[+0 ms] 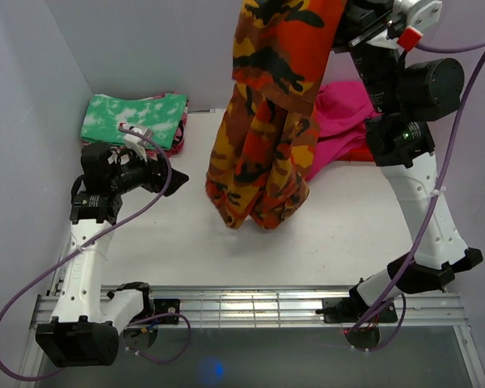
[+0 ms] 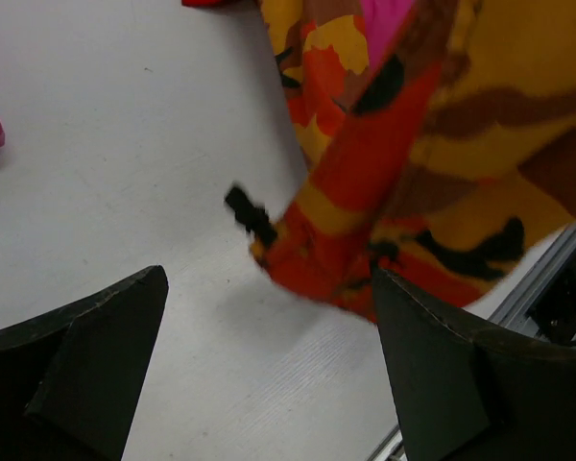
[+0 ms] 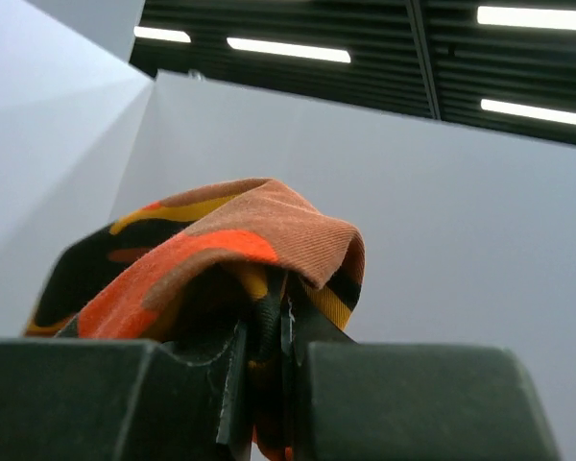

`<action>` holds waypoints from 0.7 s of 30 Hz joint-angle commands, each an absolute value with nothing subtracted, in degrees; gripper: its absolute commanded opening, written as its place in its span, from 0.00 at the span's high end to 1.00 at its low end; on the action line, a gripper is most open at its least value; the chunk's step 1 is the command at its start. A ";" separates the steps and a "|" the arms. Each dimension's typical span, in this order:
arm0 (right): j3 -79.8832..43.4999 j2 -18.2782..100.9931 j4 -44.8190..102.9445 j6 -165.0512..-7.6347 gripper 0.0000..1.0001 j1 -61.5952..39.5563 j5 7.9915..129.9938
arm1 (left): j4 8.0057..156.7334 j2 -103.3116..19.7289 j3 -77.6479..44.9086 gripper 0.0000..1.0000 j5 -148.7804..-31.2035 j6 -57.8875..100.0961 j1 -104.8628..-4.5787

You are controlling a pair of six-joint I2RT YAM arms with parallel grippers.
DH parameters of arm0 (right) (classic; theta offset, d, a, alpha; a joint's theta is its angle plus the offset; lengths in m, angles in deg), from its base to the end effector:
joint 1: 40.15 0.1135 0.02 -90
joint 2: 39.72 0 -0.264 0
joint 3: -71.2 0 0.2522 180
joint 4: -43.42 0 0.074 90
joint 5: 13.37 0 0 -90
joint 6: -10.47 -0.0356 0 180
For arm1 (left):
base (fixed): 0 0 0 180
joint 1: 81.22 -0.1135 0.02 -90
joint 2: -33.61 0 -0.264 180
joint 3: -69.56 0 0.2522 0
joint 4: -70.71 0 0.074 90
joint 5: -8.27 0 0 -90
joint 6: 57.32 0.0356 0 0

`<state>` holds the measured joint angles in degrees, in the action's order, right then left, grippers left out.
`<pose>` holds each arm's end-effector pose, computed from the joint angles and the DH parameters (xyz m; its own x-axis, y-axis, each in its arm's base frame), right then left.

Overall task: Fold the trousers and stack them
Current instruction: Move the trousers to the center of the board

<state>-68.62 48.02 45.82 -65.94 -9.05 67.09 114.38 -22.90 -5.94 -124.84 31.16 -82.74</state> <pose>0.1922 0.1228 0.6651 0.8165 0.2219 -0.5330 -0.4115 0.8712 -0.2676 0.2042 -0.0189 0.3740 -0.4332 -0.0309 -0.9008 0.5901 0.7457 -0.3094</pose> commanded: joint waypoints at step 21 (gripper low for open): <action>-3.56 16.79 45.92 -61.86 0.92 -15.53 79.71 | 125.70 -41.78 10.27 0.04 -134.03 71.18 -82.28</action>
